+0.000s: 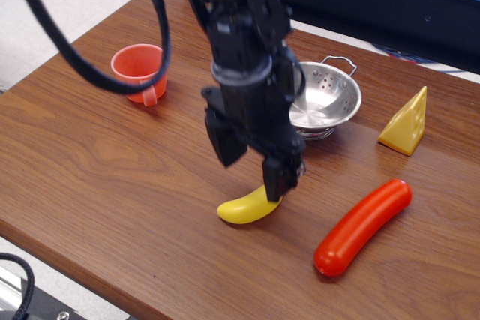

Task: Put banana in colander

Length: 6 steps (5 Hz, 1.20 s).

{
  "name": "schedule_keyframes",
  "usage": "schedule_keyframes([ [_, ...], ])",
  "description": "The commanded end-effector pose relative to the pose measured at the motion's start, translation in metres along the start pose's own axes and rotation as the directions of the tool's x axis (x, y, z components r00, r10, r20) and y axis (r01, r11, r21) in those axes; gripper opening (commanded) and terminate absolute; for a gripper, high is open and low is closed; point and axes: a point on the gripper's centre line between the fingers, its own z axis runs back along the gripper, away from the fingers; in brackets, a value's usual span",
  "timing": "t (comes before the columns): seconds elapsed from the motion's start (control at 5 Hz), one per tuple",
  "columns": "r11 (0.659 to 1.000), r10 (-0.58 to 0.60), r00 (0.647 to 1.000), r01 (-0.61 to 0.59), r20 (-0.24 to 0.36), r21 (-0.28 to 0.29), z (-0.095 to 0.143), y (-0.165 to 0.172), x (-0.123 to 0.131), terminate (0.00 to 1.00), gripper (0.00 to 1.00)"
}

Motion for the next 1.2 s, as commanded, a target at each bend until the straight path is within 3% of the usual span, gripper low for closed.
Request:
schedule_keyframes([
  [0.0, 0.999, -0.039, 0.998, 0.038, 0.04, 0.034, -0.024, -0.004, -0.006, 0.0, 1.0],
  [0.2, 0.997, -0.074, 0.996, 0.073, 0.055, 0.017, -0.034, -0.005, -0.01, 0.0, 1.0],
  [0.4, 0.998, -0.066, 0.995, 0.065, 0.074, 0.021, -0.035, -0.003, -0.01, 0.0, 0.0],
  [0.8, 0.998, 0.046, 0.986, -0.052, 0.159, 0.033, -0.002, 0.001, 0.011, 0.0, 0.0],
  [1.0, 0.989, 0.144, 0.967, -0.148, 0.21, 0.0, 0.029, 0.0, 0.033, 0.0, 0.0],
])
